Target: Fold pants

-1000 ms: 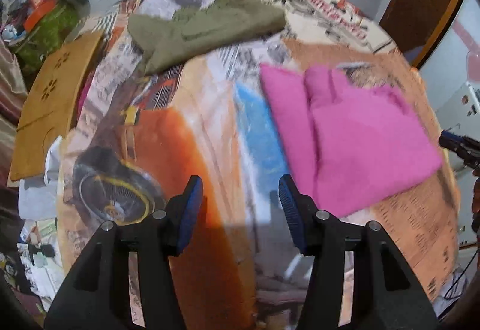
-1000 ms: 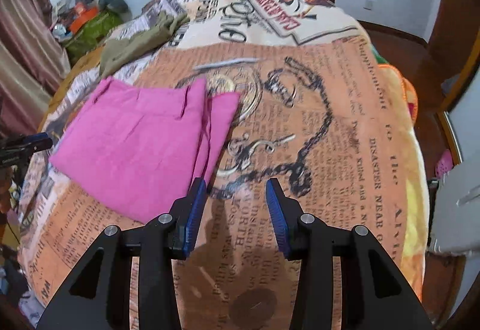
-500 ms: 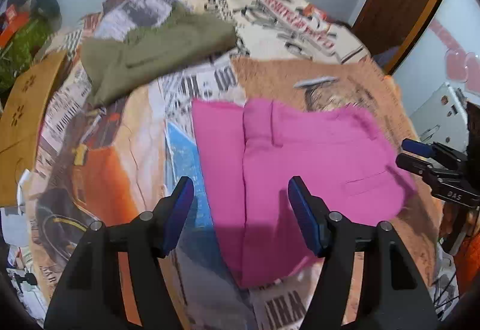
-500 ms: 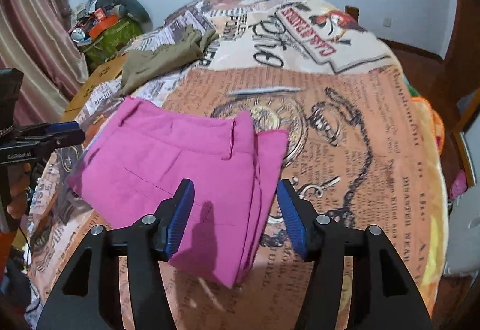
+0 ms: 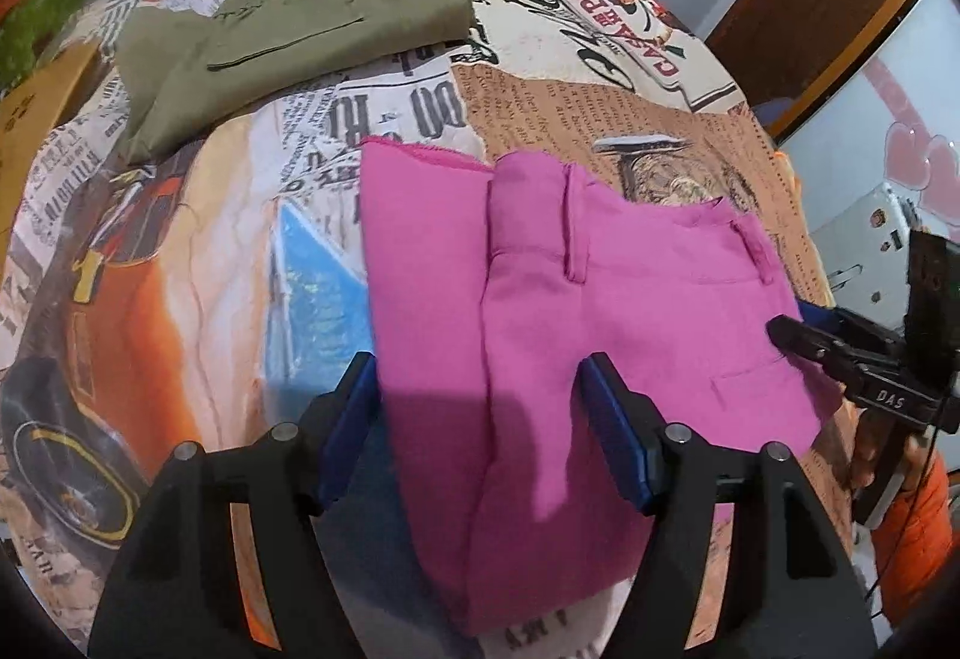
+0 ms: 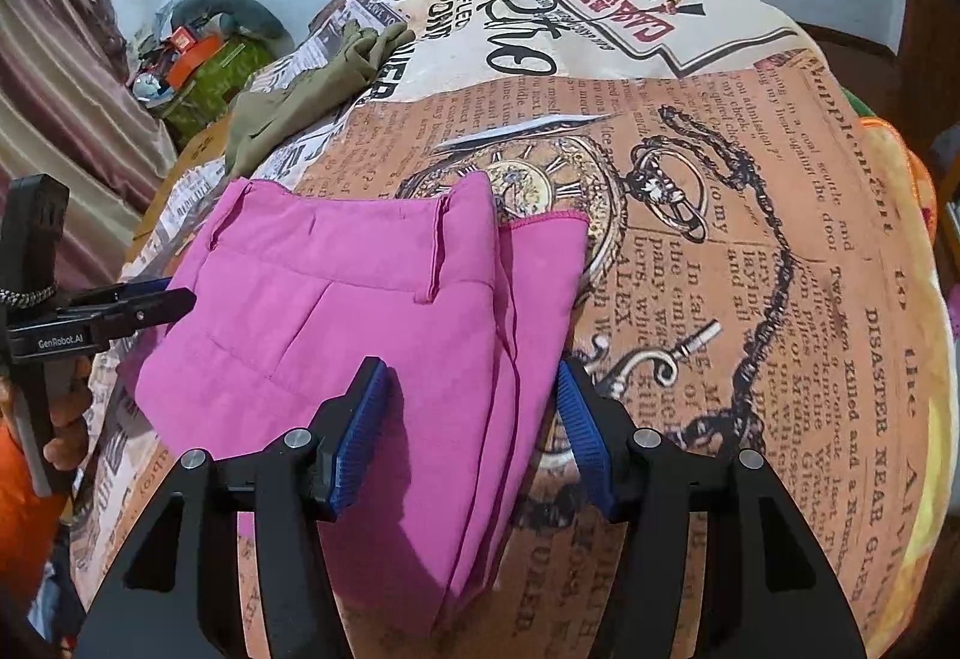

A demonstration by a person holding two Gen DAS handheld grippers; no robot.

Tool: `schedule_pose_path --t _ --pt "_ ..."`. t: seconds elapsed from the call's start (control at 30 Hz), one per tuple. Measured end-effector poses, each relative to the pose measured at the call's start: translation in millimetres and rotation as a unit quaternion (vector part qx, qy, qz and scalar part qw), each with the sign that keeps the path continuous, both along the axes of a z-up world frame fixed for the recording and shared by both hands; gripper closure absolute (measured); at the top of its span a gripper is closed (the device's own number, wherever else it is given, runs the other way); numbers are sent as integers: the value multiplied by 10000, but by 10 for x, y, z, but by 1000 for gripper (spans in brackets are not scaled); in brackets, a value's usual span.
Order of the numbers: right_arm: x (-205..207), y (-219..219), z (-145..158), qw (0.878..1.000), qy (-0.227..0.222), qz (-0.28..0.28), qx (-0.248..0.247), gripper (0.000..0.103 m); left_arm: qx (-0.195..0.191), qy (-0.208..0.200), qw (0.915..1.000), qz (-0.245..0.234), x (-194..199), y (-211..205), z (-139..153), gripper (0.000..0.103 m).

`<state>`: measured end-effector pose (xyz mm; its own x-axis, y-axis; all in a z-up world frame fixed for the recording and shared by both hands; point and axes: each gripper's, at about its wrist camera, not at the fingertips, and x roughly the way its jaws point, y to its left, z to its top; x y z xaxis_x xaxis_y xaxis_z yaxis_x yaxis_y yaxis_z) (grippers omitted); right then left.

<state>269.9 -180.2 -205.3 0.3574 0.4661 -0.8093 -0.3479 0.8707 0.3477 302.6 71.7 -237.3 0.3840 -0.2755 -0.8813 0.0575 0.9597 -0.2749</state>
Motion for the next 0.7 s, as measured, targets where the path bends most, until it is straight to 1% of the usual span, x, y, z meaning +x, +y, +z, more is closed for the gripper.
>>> schedule_pose_path --t 0.1,0.23,0.33,0.4,0.43,0.47,0.5,0.53,0.57,0.6,0.67,0.7 --pt "42 -20 -18 9999 74 -31 138 49 -156 37 9999 -23 76 -21 -18 34" --pt "57 -42 -37 9996 137 -41 251 49 -188 92 9998 -47 164 -62 -50 34" --pt "84 -55 -54 9993 182 -29 329 49 -334 107 9994 46 202 -41 -80 35" --pt "92 -69 -64 9990 223 -38 394 48 -398 136 9991 113 222 -27 -93 40" --pt "98 -71 -65 9989 235 -36 398 49 -419 159 9989 157 231 -20 -95 46" --pt "96 -66 -60 9990 226 -34 393 50 -443 173 9987 175 242 -21 -94 55" --pt "108 -64 -60 9990 218 -25 383 52 -537 194 9982 176 248 -23 -92 61" --pt "102 -54 -55 9990 203 0 392 58 -602 210 9978 171 251 -29 -92 69" --pt "99 -47 -54 9989 208 16 410 64 -591 213 9979 181 250 -44 -92 70" --pt "108 -41 -55 9989 209 12 414 67 -471 198 9986 163 248 -82 -92 71" --pt "107 -28 -43 9989 204 -6 419 76 -268 143 9995 96 237 -144 -74 72" --pt "98 -30 -29 9990 161 -64 409 78 -220 142 9996 88 236 -156 -66 73"
